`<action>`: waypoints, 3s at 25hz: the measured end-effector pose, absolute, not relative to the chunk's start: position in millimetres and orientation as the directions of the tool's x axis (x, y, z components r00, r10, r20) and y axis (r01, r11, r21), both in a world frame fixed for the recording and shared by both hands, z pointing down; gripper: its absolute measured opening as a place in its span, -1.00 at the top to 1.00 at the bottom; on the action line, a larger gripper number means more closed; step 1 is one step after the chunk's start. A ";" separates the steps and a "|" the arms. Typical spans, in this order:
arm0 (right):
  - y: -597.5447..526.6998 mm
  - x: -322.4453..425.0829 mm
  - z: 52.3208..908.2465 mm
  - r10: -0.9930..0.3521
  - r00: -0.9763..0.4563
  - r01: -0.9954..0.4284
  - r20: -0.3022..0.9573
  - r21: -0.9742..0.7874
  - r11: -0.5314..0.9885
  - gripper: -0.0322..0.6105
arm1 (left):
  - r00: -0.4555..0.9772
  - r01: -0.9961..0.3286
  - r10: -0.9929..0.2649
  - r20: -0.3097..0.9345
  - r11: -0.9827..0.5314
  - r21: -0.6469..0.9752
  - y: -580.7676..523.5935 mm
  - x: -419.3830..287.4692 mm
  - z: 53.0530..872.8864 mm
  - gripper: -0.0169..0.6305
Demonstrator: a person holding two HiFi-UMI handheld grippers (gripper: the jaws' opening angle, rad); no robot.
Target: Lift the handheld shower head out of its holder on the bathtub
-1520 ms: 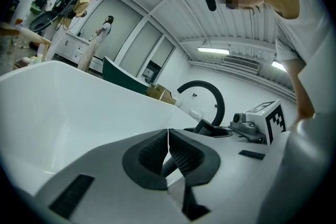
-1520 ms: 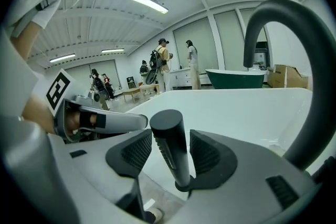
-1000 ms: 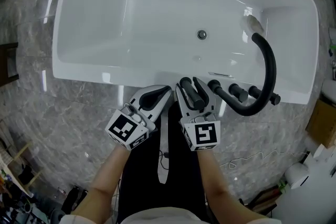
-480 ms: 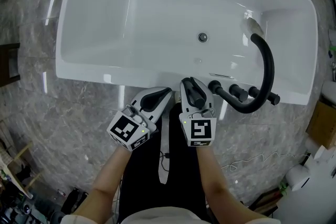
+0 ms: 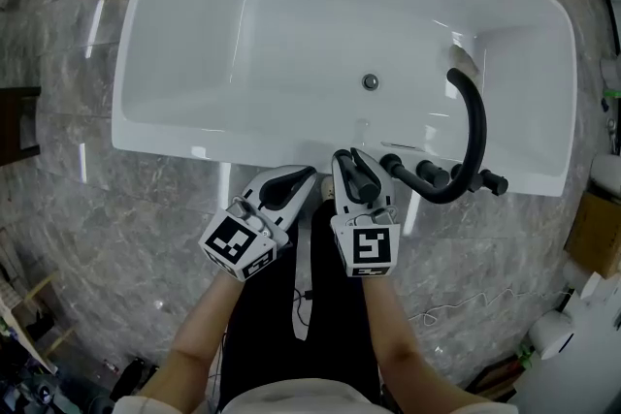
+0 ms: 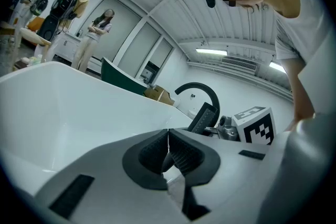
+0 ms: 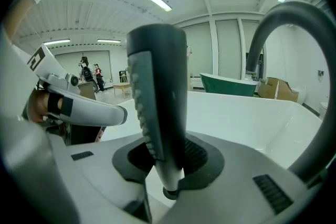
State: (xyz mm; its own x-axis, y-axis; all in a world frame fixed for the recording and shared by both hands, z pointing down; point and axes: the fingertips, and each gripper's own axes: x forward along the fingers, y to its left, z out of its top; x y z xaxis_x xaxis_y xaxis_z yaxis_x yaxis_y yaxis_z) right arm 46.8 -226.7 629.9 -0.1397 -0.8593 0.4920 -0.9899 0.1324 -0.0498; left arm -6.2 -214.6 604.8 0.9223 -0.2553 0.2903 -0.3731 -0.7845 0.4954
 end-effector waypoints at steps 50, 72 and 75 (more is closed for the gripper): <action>-216.4 44.1 342.4 -0.939 -0.269 -0.963 0.212 -0.050 0.265 0.56 | 0.956 -0.294 -0.267 0.123 -0.886 0.357 -207.3 7.8 389.5 0.91; -126.3 143.7 239.2 -0.991 0.131 -0.990 0.012 -0.053 -0.132 0.56 | 0.993 0.089 0.108 0.054 -0.954 0.288 -146.7 80.5 345.4 0.91; -102.4 167.4 220.0 -0.983 0.179 -0.981 -0.028 -0.088 -0.176 0.56 | 0.987 0.128 0.151 0.058 -0.948 0.291 -132.2 93.1 343.8 0.91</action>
State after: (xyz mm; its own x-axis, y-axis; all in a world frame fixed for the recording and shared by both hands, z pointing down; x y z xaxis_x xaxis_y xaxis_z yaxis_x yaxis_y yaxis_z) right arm 167.4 -102.4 220.0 0.1788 -0.9835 -0.0280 -0.9805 -0.1757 -0.0878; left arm 93.1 -132.2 343.8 0.9868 0.1511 0.0576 0.1283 -0.9482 0.2907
